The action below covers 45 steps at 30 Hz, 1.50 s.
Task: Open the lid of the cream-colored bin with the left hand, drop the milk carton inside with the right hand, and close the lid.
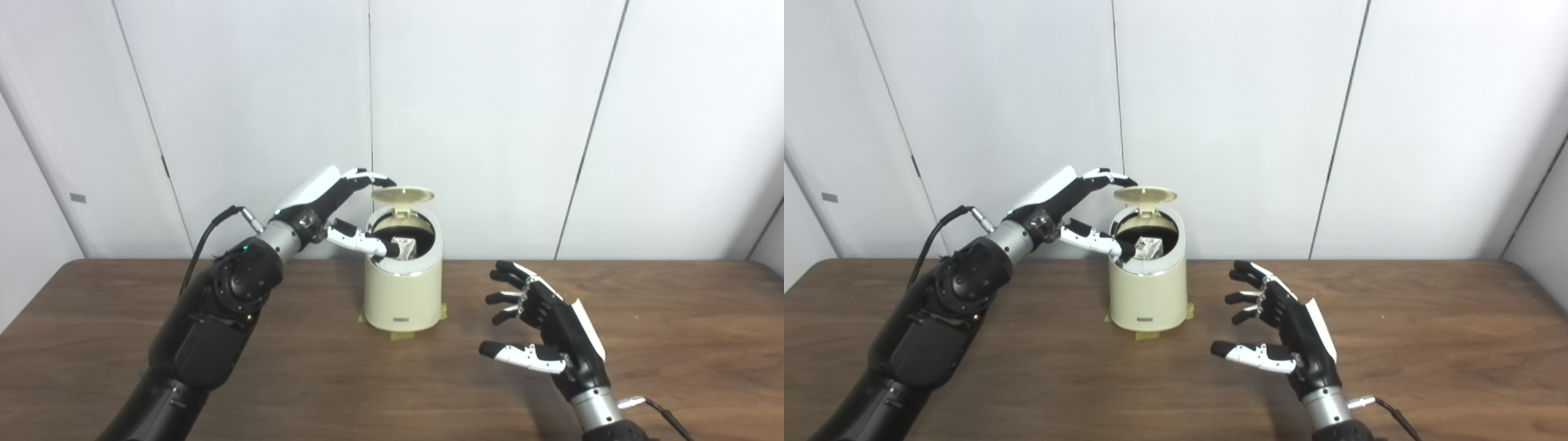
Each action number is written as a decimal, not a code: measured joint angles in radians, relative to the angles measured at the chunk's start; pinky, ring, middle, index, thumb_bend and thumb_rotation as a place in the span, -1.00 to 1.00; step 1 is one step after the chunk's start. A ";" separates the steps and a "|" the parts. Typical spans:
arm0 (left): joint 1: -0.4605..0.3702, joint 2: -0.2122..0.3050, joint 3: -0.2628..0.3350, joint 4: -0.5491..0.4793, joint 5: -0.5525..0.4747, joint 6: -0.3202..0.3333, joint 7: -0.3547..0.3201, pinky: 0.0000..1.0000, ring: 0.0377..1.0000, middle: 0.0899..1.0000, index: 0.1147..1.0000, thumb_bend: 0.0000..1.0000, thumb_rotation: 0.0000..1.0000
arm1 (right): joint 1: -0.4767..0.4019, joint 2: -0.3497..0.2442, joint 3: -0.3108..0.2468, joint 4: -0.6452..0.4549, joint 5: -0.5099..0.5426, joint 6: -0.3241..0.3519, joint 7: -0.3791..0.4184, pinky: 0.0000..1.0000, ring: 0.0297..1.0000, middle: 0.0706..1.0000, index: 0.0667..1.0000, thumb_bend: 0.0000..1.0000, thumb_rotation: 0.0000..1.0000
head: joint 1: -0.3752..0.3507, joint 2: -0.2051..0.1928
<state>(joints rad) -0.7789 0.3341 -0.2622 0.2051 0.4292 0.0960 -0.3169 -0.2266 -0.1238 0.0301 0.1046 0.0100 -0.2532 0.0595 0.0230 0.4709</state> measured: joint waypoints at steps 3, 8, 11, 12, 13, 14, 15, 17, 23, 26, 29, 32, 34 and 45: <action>0.002 0.006 0.000 -0.013 0.000 0.000 -0.009 0.91 1.00 0.81 0.60 0.84 -0.32 | 0.000 0.002 0.000 0.000 0.001 0.000 0.006 -0.07 0.28 0.55 0.58 0.61 -0.58 | -0.002 0.002; 0.005 0.010 0.000 -0.032 0.000 -0.002 -0.033 0.90 1.00 0.81 0.61 0.85 -0.28 | 0.000 0.002 -0.001 -0.001 0.003 0.006 0.012 -0.08 0.25 0.54 0.58 0.63 -0.60 | 0.000 0.005; 0.006 0.013 -0.005 -0.037 0.001 -0.012 -0.045 0.90 1.00 0.75 0.61 0.85 -0.27 | 0.000 0.005 -0.005 -0.001 0.030 0.018 0.022 -0.08 0.25 0.55 0.59 0.65 -0.60 | 0.000 0.005; 0.006 0.014 -0.007 -0.039 0.002 -0.021 -0.049 0.91 1.00 0.74 0.61 0.85 -0.26 | 0.000 0.007 -0.007 -0.001 0.040 0.020 0.023 -0.07 0.24 0.56 0.60 0.65 -0.59 | 0.000 0.003; 0.007 0.016 -0.013 -0.043 0.005 -0.031 -0.051 0.91 1.00 0.73 0.61 0.84 -0.25 | 0.000 0.008 -0.008 -0.001 0.046 0.025 0.024 -0.06 0.24 0.56 0.60 0.65 -0.59 | -0.003 0.005; 0.009 0.019 -0.018 -0.051 0.008 -0.036 -0.053 0.91 1.00 0.72 0.62 0.84 -0.24 | 0.000 0.009 -0.008 -0.001 0.049 0.031 0.026 -0.05 0.25 0.57 0.60 0.65 -0.59 | -0.003 0.005; 0.011 0.020 -0.022 -0.058 0.009 -0.041 -0.055 0.91 1.00 0.72 0.62 0.84 -0.25 | 0.000 0.009 -0.008 -0.002 0.050 0.039 0.027 -0.05 0.25 0.57 0.61 0.65 -0.59 | -0.003 0.005; 0.013 0.020 -0.027 -0.063 0.010 -0.049 -0.062 0.89 1.00 0.72 0.63 0.84 -0.25 | 0.000 0.010 -0.008 -0.004 0.050 0.050 0.030 -0.06 0.24 0.57 0.61 0.66 -0.59 | -0.003 0.006; 0.031 0.021 -0.039 -0.070 0.018 -0.074 -0.081 0.87 1.00 0.72 0.63 0.83 -0.34 | 0.000 0.013 -0.008 -0.021 0.049 0.055 0.032 -0.04 0.24 0.57 0.61 0.64 -0.60 | -0.012 0.009; 0.044 0.021 -0.044 -0.072 0.041 -0.082 -0.081 0.94 1.00 0.70 0.61 0.85 -0.35 | 0.000 0.014 -0.008 -0.023 0.049 0.064 0.032 -0.03 0.26 0.57 0.61 0.64 -0.61 | -0.012 0.012; 0.057 0.021 -0.061 -0.072 0.077 -0.102 -0.076 0.95 1.00 0.67 0.60 0.87 -0.29 | 0.000 0.016 -0.008 -0.025 0.049 0.066 0.032 -0.04 0.25 0.56 0.60 0.64 -0.62 | -0.014 0.018; 0.066 0.024 -0.074 -0.072 0.125 -0.127 -0.070 0.96 1.00 0.65 0.60 0.86 -0.33 | 0.000 0.019 -0.008 -0.030 0.049 0.068 0.032 -0.04 0.25 0.56 0.60 0.64 -0.63 | -0.014 0.018; 0.067 0.031 -0.087 -0.075 0.166 -0.141 -0.070 0.99 1.00 0.65 0.63 0.85 -0.35 | 0.000 0.019 -0.008 -0.037 0.049 0.078 0.032 -0.03 0.26 0.57 0.61 0.63 -0.63 | -0.015 0.021; 0.066 0.083 -0.163 -0.118 0.416 -0.218 -0.044 1.00 1.00 0.64 0.64 0.83 -0.27 | 0.000 0.019 -0.008 -0.056 0.043 0.095 0.032 -0.03 0.25 0.57 0.61 0.62 -0.60 | -0.012 0.037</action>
<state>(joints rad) -0.7124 0.4174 -0.4253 0.0868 0.8456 -0.1216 -0.3611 -0.2264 -0.1044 0.0223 0.0484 0.0531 -0.1582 0.0911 0.0107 0.5077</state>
